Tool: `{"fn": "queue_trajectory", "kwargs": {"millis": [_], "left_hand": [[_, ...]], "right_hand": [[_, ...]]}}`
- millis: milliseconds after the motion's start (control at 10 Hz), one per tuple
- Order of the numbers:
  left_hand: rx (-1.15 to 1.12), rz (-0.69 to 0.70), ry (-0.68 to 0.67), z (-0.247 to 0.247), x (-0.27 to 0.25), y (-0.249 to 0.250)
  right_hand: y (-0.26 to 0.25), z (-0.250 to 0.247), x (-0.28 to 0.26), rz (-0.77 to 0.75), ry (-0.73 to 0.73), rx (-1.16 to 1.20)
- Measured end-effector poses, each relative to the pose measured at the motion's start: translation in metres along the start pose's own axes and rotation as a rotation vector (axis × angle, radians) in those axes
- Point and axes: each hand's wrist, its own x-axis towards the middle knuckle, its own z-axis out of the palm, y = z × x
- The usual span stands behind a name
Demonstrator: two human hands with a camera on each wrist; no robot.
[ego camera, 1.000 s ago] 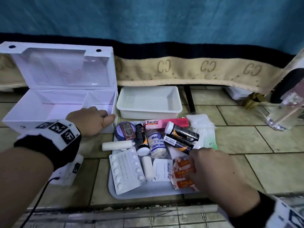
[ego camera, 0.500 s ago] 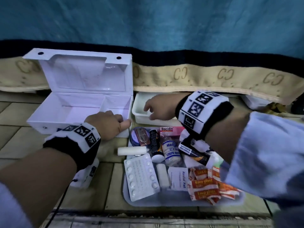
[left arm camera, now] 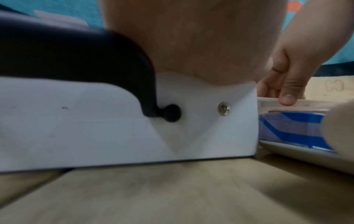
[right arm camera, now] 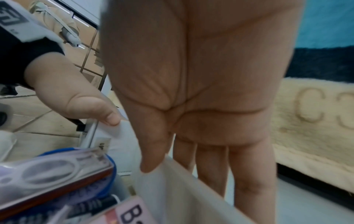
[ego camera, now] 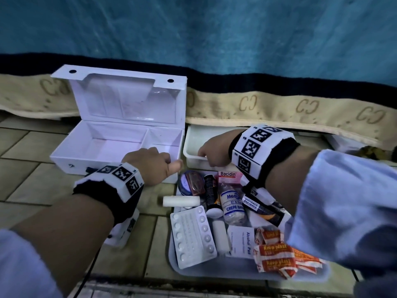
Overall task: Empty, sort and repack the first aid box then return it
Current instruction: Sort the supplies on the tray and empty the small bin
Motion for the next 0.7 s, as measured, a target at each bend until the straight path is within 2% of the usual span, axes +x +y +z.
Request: {"fn": "queue_trajectory", "kwargs": {"millis": [100,200,300,500,700], "left_hand": [[0.009,0.002,-0.008,0.0,-0.001,0.0],[0.015,0.008,-0.011,-0.001,0.0,0.0],[0.012,0.016,-0.01,-0.002,0.0,0.0],[0.041,0.027,-0.018,-0.004,-0.002,0.002],[0.032,0.04,-0.002,-0.003,-0.003,0.002]], "right_hand": [[0.003,0.002,-0.006,0.008,0.039,-0.025],[0.007,-0.005,-0.023,0.036,-0.002,-0.107],[0.018,-0.006,-0.036,0.057,0.067,0.059],[0.049,0.024,-0.06,0.135,0.219,0.325],[0.062,0.07,-0.103,0.286,0.386,0.425]]}}
